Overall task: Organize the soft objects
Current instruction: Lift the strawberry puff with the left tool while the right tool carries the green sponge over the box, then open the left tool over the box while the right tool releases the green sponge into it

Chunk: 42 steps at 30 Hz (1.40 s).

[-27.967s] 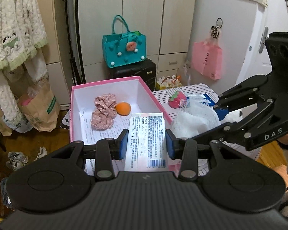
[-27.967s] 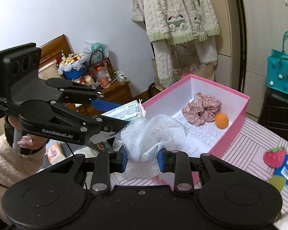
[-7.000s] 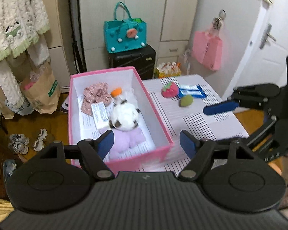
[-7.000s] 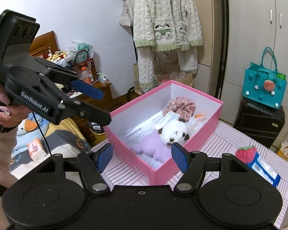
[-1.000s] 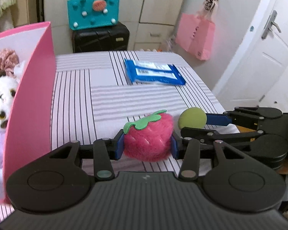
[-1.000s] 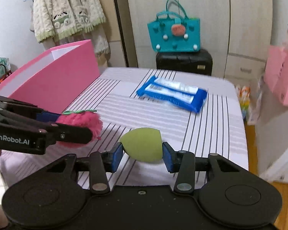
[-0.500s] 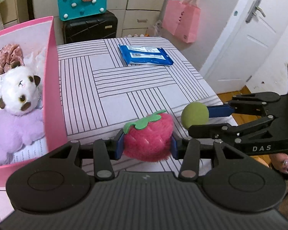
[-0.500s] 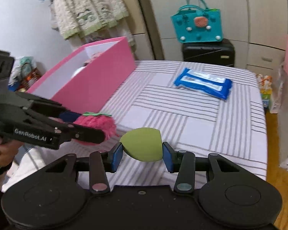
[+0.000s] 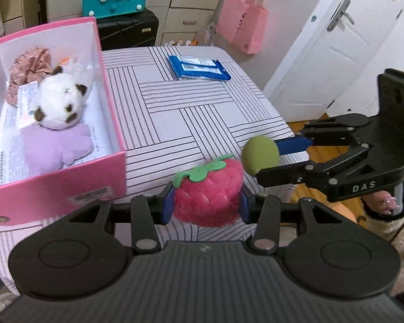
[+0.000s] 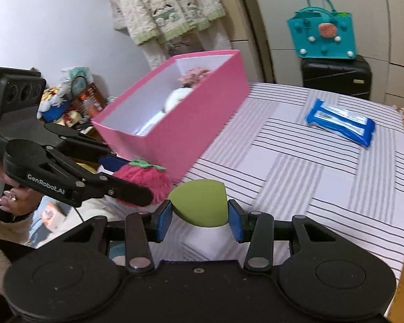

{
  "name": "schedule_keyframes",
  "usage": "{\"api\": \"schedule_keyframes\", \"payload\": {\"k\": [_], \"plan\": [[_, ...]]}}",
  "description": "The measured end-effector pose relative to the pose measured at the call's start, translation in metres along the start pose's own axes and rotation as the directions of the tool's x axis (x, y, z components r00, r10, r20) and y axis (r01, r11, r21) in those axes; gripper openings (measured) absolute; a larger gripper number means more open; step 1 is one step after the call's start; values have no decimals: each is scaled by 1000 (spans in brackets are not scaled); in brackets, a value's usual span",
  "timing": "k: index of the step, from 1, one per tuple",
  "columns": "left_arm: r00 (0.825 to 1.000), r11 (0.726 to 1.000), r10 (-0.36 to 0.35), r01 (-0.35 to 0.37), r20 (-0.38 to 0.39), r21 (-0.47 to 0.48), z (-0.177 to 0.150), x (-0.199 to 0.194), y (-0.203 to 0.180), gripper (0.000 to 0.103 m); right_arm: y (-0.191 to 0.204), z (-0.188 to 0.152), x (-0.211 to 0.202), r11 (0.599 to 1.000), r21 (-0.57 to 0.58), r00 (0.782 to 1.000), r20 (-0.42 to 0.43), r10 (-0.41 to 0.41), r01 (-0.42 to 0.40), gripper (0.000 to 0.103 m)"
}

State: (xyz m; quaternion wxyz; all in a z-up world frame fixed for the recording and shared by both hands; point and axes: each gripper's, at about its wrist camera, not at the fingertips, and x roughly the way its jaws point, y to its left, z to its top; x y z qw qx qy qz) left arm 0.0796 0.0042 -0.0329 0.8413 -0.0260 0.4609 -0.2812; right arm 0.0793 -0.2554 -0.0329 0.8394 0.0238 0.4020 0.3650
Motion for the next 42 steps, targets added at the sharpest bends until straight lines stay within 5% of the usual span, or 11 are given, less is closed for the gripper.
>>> {"api": "schedule_keyframes", "payload": {"k": [8,15,23,27,31,33,42], "plan": [[995,998,65,-64,80,-11,-4,-43,23,45,33,21,7,995,-44,996,-15,93,-94,50],[971,986,165,-160,171,-40,2,-67,59,45,59,49,20,988,-129,996,26,88,-84,50],[948,962,273,-271,164,-38,21,-55,112,45,68,88,50,981,-174,992,74,102,-88,50],[917,931,357,-366,177,15,27,-46,126,46,70,112,76,981,-170,992,62,106,-94,51],[853,855,474,-505,219,115,31,-31,128,47,70,136,101,985,-145,994,42,97,-90,51],[837,833,495,-533,234,145,32,-29,130,47,69,150,117,988,-128,996,23,91,-88,51],[880,873,437,-465,186,148,41,-21,151,52,62,185,178,996,-31,995,-54,84,-86,51]]}}
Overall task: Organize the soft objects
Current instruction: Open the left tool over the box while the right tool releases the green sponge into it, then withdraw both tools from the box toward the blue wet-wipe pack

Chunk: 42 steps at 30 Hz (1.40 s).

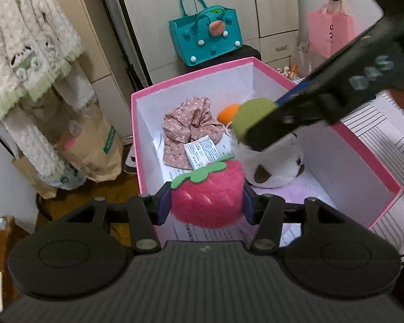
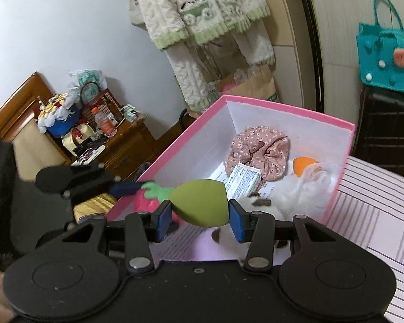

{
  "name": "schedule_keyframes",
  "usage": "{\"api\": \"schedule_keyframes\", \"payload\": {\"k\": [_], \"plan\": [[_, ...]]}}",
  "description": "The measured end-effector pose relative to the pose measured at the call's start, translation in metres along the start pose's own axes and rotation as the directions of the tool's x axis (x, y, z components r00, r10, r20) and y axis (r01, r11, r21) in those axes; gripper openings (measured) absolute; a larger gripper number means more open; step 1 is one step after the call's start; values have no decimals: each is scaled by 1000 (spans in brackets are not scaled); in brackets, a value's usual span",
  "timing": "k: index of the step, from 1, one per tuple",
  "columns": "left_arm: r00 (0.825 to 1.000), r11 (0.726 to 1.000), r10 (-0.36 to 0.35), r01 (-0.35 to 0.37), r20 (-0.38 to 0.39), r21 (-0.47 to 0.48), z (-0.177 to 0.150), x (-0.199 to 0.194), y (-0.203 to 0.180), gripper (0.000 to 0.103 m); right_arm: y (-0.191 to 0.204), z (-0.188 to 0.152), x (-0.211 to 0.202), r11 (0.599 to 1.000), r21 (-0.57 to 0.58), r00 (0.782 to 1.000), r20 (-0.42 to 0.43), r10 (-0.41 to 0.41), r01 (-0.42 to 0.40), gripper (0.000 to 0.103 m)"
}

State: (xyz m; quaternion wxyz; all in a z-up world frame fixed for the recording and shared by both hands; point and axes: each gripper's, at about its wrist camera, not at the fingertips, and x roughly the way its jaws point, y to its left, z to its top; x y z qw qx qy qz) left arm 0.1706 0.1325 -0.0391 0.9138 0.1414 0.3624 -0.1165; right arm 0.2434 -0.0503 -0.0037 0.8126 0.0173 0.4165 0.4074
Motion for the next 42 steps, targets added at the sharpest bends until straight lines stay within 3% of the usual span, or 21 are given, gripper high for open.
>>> {"api": "schedule_keyframes", "payload": {"k": [4,13,19,22,27,33,42], "plan": [[999,998,-46,46,16,-35,-4,-4,7,64,-1,11,21,1000,23,999,-40,-3,4,51],[996,992,-74,78,45,-97,-6,-13,22,64,7,28,63,998,56,992,-123,5,2,54],[994,988,-103,105,26,-115,-6,-19,22,65,10,32,72,997,77,993,-121,-9,18,55],[990,980,-137,138,15,-146,-9,-23,24,71,8,30,61,996,83,996,-86,-4,11,57],[978,960,-206,199,-18,-199,-12,-30,25,71,14,19,28,999,47,998,-56,-25,27,57],[984,969,-179,174,-11,-173,-8,-54,11,71,26,0,-23,998,-3,998,-1,-61,61,57],[975,965,-217,209,-39,-156,10,-91,-11,72,37,-29,-94,996,-35,996,38,-76,77,57]]}}
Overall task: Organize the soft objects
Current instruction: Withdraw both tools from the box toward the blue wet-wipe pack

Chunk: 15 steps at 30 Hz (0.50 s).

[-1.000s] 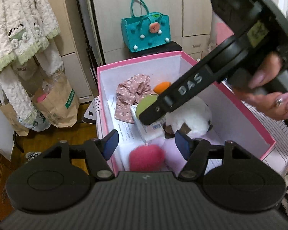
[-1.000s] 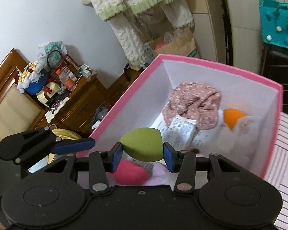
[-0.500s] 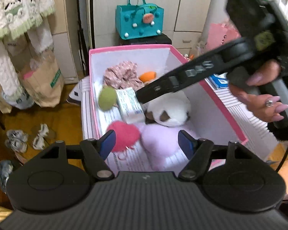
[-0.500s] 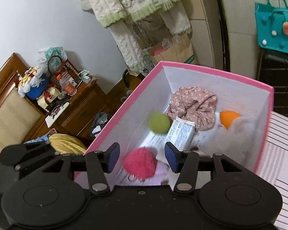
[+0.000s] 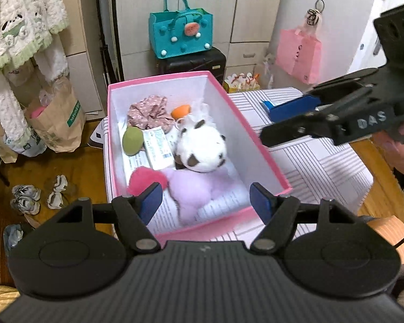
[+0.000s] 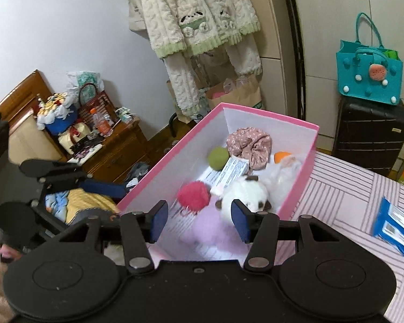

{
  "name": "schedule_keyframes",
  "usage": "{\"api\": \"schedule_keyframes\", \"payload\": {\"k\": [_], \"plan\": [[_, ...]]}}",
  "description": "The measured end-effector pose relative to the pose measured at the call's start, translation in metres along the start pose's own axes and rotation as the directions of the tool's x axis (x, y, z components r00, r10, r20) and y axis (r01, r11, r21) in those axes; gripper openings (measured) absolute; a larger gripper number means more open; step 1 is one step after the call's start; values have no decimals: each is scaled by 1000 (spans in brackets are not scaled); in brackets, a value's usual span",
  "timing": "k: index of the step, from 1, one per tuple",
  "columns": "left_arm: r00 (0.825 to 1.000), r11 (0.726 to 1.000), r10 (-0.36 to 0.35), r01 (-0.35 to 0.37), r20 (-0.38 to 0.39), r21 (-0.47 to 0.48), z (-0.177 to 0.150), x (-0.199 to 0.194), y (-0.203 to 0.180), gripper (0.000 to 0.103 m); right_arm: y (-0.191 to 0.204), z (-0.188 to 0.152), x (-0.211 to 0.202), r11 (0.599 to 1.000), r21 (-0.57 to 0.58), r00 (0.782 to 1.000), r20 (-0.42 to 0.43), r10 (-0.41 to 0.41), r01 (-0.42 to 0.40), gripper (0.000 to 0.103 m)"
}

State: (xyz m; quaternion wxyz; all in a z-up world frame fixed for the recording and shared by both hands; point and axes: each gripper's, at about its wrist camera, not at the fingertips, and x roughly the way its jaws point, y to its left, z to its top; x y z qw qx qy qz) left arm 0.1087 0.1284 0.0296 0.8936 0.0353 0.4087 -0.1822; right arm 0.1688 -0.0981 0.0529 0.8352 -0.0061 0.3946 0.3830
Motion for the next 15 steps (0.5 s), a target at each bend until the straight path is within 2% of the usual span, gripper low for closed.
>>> {"api": "schedule_keyframes", "payload": {"k": [7,15], "plan": [[999,998,-42,44,-32,53,-5,-12,-35,74,-2,-30,-48,999,9,999,14,40,-40,59],[982,987,-109,125,-151,100,-16,4,-78,75,-17,-74,-74,999,36,1000,-10,8,-7,60]]}}
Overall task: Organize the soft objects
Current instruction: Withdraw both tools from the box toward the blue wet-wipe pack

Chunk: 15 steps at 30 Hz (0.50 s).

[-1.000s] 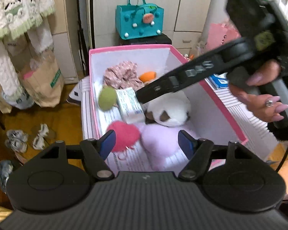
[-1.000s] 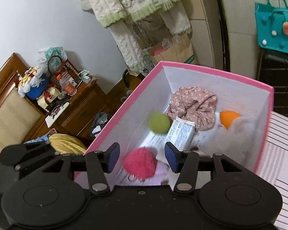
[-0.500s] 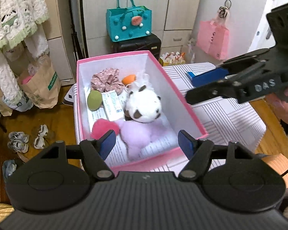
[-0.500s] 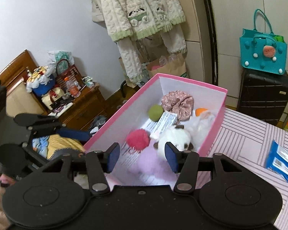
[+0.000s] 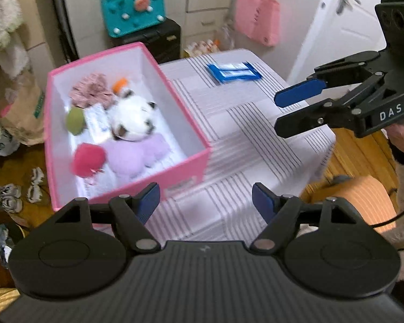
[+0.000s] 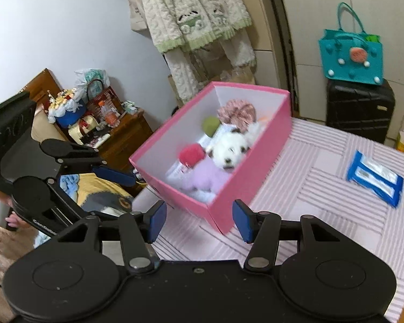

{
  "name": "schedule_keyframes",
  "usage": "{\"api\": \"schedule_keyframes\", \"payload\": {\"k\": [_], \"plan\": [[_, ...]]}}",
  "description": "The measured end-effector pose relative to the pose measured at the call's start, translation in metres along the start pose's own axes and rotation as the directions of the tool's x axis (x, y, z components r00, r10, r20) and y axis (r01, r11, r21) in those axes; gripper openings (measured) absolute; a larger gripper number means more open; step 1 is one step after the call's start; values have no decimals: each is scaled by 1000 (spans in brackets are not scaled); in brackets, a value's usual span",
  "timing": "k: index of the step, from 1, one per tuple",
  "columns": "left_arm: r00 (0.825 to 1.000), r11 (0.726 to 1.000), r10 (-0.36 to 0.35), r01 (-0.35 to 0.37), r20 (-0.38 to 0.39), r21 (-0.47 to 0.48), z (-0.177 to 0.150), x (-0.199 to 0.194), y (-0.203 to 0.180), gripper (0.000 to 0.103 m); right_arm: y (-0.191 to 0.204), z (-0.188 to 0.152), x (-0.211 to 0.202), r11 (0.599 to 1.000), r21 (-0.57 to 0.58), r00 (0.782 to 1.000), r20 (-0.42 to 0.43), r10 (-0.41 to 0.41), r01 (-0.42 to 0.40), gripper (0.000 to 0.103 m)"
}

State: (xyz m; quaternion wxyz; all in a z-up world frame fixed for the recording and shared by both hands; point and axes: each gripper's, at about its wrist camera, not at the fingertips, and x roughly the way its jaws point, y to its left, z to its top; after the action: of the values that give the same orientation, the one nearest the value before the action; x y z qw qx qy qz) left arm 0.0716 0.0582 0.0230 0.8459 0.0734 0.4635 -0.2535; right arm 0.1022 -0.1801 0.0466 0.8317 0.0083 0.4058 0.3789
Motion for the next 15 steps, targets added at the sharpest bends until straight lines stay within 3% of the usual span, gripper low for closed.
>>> {"api": "schedule_keyframes", "payload": {"k": [8,15], "plan": [[998,996,-57,56,5,63,8,25,-38,76,-27,-37,-21,999,31,999,24,-25,24,62],[990,989,-140,139,12,57,24,53,-59,76,-61,-60,-32,994,70,996,32,-81,79,62]]}}
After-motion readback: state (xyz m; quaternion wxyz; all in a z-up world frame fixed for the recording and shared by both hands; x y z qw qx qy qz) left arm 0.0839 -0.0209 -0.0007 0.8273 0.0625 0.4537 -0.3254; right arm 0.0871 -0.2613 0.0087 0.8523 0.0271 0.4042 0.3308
